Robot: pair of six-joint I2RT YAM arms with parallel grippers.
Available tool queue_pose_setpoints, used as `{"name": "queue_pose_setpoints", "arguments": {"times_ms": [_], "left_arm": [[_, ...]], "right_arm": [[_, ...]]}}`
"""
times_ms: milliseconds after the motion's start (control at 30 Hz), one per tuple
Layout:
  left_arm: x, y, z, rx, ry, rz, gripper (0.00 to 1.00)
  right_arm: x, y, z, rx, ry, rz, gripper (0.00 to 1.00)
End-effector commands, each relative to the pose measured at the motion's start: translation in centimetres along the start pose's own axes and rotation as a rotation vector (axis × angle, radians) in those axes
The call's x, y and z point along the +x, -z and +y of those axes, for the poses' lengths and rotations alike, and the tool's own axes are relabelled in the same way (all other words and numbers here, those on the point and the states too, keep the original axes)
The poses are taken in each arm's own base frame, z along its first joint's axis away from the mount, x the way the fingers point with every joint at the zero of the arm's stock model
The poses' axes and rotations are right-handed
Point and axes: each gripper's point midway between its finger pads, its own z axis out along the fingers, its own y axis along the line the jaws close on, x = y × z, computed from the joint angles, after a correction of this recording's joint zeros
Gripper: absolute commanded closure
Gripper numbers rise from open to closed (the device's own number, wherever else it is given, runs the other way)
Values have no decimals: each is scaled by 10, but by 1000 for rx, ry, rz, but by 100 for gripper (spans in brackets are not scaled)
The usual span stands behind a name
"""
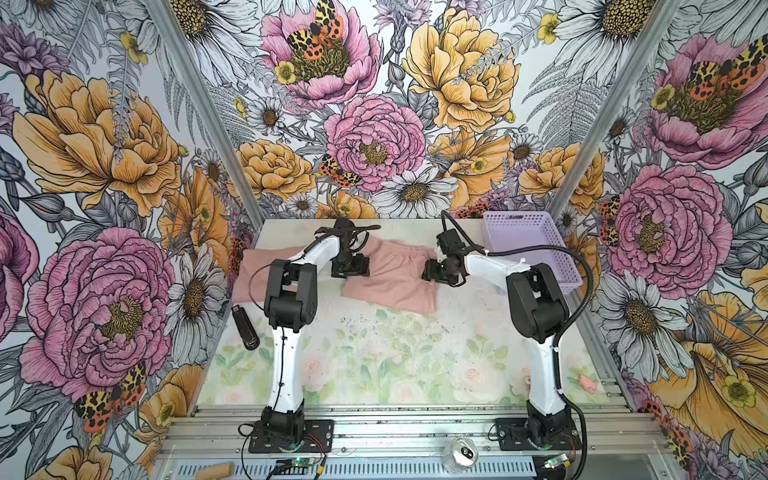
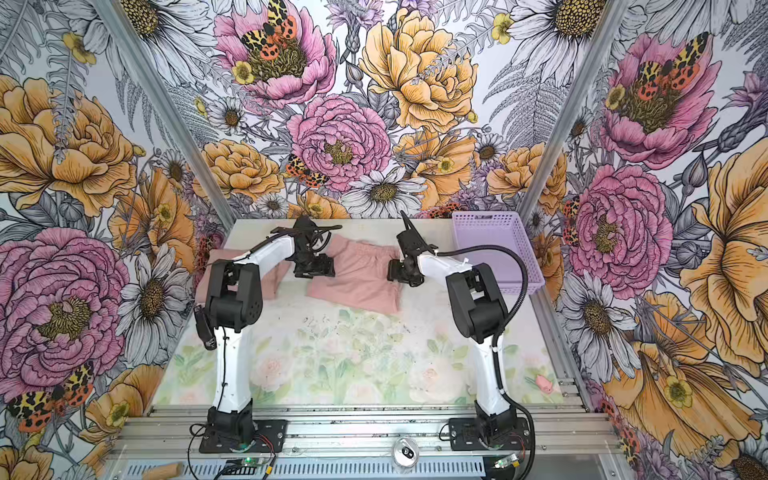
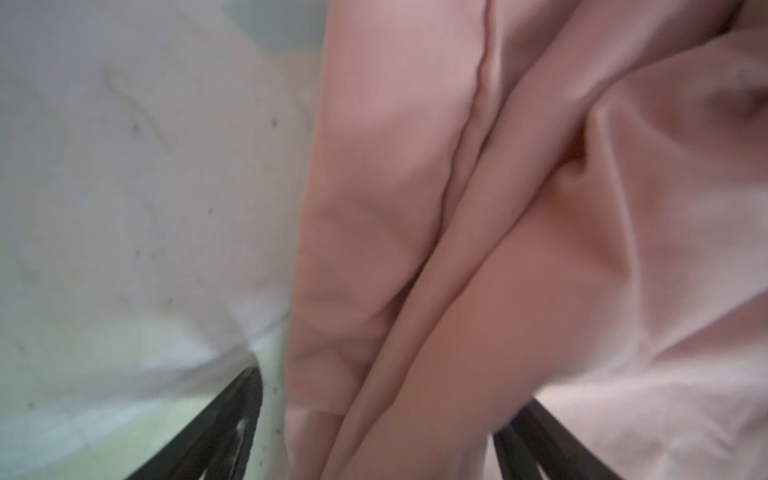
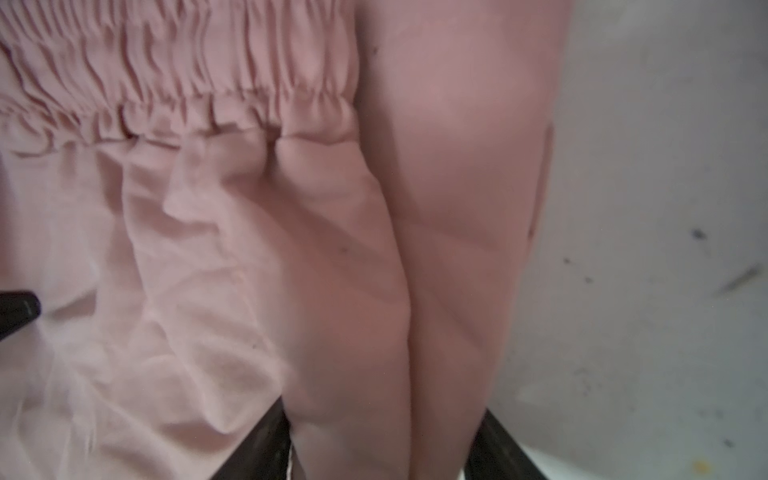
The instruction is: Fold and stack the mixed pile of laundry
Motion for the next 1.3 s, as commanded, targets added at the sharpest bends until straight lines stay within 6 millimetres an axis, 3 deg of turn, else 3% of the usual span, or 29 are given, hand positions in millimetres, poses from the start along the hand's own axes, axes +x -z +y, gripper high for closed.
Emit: {"name": "queue_pose_setpoints", "arguments": {"times_ms": [0, 67, 167, 400, 733, 833, 1000, 1267], "left_arm": [[36, -9, 4, 29, 95, 92, 15], [47, -9, 3, 36, 115, 104, 15], [50, -2, 4, 27, 132, 68, 13], [18, 30, 9, 47, 149, -102, 4], [3, 2, 4, 143, 142, -106, 4], [7, -6, -1, 155, 132, -84, 9], [17, -9, 3, 146, 146, -64, 21], [17, -13, 0, 181, 143, -50, 47]], "right_arm": [[-15, -10, 10, -68, 67, 0, 37], [-17, -17, 15, -95, 82, 19, 37], [-26, -12, 23, -122, 99, 8, 36], [-27, 15, 29, -154, 172, -20, 25], [-30, -5, 20, -156, 164, -2, 21], [-28, -11, 22, -182, 148, 16, 28], [-18, -13, 25, -211, 134, 36, 53], [-10, -20, 31, -256, 117, 50, 73]]}}
